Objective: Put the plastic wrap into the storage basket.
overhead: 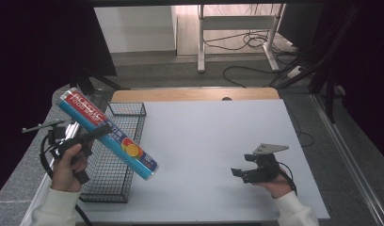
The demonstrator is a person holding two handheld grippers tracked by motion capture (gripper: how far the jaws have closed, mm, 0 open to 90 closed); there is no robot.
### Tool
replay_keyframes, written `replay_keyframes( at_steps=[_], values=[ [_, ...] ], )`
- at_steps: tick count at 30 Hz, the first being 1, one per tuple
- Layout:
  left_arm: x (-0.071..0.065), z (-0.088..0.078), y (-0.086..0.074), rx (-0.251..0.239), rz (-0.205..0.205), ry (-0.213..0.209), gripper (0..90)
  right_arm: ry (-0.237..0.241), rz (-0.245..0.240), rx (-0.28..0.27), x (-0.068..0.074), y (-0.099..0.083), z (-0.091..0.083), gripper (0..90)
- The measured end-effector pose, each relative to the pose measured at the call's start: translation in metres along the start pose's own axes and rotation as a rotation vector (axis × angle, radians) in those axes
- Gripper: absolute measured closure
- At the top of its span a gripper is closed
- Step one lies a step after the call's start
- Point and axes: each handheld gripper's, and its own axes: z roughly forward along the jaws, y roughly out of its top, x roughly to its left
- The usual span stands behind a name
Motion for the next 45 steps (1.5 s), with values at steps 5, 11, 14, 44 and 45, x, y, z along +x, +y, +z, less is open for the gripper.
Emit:
replay_keyframes(
  at_steps=[5, 11, 14, 44, 45],
  values=[
    [0.007, -0.016, 0.003, -0.018, -0.01, 0.036, 32.0, -0.007, -0.002, 0.008, 0.0, 0.0, 0.002, 17.1],
    [0.011, -0.029, 0.006, -0.001, -0.005, 0.075, 32.0, -0.014, -0.002, 0.008, -0.001, 0.0, 0.003, 17.2],
    [0.012, -0.037, 0.009, 0.004, -0.002, 0.09, 32.0, -0.019, 0.002, 0.007, -0.001, 0.0, 0.003, 17.3],
    [0.033, -0.051, 0.031, 0.179, 0.065, 0.295, 32.0, -0.041, 0.004, 0.019, -0.003, -0.001, 0.005, 17.6],
    [0.034, -0.049, 0.03, 0.193, 0.069, 0.305, 32.0, -0.041, 0.005, 0.02, -0.003, -0.001, 0.005, 17.6]
  ],
)
